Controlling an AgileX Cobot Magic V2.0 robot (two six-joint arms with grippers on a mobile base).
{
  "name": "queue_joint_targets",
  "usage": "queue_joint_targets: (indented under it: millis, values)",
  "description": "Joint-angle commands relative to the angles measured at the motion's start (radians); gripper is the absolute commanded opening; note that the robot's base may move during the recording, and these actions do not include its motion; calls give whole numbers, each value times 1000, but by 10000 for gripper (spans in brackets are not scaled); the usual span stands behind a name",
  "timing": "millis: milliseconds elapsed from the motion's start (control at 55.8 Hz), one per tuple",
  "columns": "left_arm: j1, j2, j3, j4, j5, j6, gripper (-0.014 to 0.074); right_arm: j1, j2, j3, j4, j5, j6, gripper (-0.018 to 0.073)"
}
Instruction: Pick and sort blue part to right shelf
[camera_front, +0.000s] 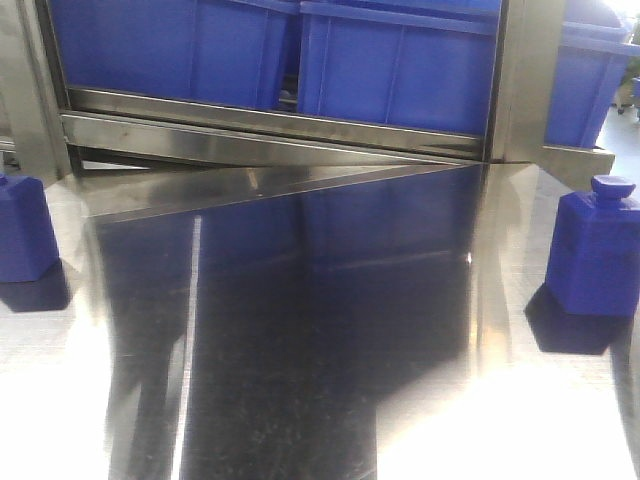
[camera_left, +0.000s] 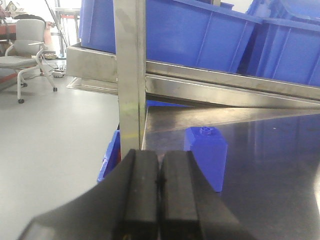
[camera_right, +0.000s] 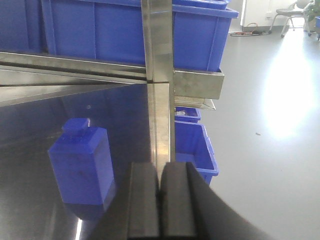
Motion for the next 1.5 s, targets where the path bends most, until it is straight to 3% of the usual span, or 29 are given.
queue_joint_targets:
  millis: [0, 340, 394, 501, 609, 663, 716, 860, 1092, 1343, 1486]
  values:
    - [1, -25, 37, -2, -90, 0, 124, 0, -17, -10, -7, -86, -5, 48]
    - [1, -25, 37, -10, -98, 0, 124, 0, -17, -10, -7, -86, -5, 48]
    - [1, -25, 37, -38, -110, -2, 124, 0, -17, -10, -7, -86, -5, 48]
    - [1, -25, 37, -198, -176, -11, 124, 0, -17, -10, -7, -86, -5, 48]
    - [1, -25, 24, -208, -337, -11, 124, 0, -17, -10, -7, -87, -5, 48]
    - [1, -23, -2, -201, -350, -5, 124, 0, -17, -10, -7, -87, -5, 48]
    - [1, -17, -52, -178, -294, -3, 124, 0, -17, -10, -7, -87, -5, 48]
    - [1, 68, -247, -63, -17, -2, 124, 0, -17, -10, -7, -88, -5, 48]
    - [1, 328, -533, -57, 302, 2, 146, 0, -17, -10, -7, -88, -5, 48]
    - [1, 643, -758, -60, 477, 4, 375, 0, -17, -10, -7, -88, -5, 48]
    - [1, 811, -854, -93, 543, 6, 458, 0, -17, -10, -7, -88, -5, 48]
